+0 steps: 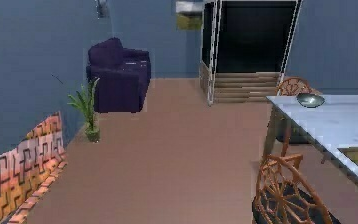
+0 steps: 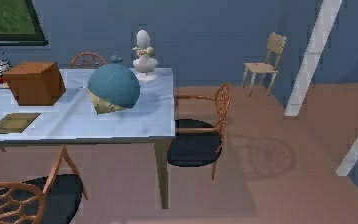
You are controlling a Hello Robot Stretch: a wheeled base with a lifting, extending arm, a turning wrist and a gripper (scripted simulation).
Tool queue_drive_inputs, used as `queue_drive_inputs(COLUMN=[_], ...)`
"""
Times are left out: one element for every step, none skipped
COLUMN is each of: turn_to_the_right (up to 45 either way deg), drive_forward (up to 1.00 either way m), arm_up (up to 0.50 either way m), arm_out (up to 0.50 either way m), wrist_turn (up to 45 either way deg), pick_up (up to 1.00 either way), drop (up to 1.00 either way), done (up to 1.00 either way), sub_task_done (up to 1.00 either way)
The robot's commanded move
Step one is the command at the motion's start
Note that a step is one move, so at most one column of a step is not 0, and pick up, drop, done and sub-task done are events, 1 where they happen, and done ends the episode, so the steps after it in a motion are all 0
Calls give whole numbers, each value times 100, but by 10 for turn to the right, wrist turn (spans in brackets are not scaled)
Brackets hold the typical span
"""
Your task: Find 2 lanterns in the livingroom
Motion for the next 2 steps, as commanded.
queue_drive_inputs(turn_to_the_right=[0,-60], drive_forward=[100,0], arm_up=[0,0], arm_out=[0,0], wrist_turn=[0,0], pick_up=[0,0], drop=[0,0], done=[0,0], sub_task_done=[0,0])
